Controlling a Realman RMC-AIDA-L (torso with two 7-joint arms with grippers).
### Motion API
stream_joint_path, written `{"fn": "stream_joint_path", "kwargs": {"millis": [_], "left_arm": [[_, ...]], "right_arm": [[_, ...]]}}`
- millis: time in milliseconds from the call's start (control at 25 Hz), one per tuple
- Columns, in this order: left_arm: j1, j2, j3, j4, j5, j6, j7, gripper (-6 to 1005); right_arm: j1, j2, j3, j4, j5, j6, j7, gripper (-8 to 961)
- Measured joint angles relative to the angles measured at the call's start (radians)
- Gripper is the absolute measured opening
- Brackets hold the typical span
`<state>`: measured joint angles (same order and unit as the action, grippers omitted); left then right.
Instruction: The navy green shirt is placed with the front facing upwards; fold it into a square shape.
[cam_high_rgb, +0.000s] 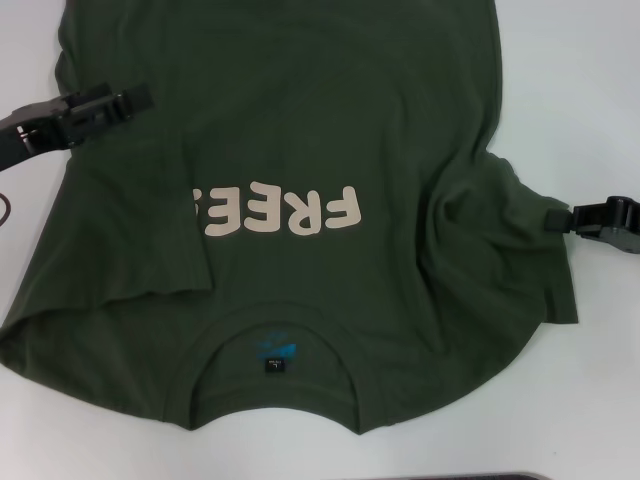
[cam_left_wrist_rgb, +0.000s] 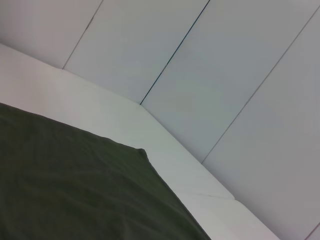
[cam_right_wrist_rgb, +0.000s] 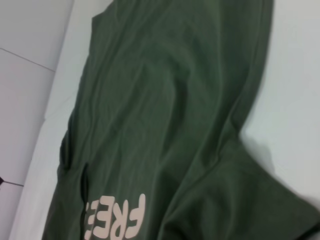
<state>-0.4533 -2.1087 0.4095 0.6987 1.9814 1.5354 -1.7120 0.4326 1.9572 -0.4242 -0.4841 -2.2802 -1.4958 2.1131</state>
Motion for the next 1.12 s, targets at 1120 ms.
{"fn": "stream_joint_path", "kwargs": {"millis": [1120], "left_arm": [[-0.006, 0.001, -0.002, -0.001, -0.009, -0.01, -0.009, 904]], "right_arm": [[-0.086, -0.026, 0.11, -0.018, 0.039, -0.019, -0.015, 16]]}}
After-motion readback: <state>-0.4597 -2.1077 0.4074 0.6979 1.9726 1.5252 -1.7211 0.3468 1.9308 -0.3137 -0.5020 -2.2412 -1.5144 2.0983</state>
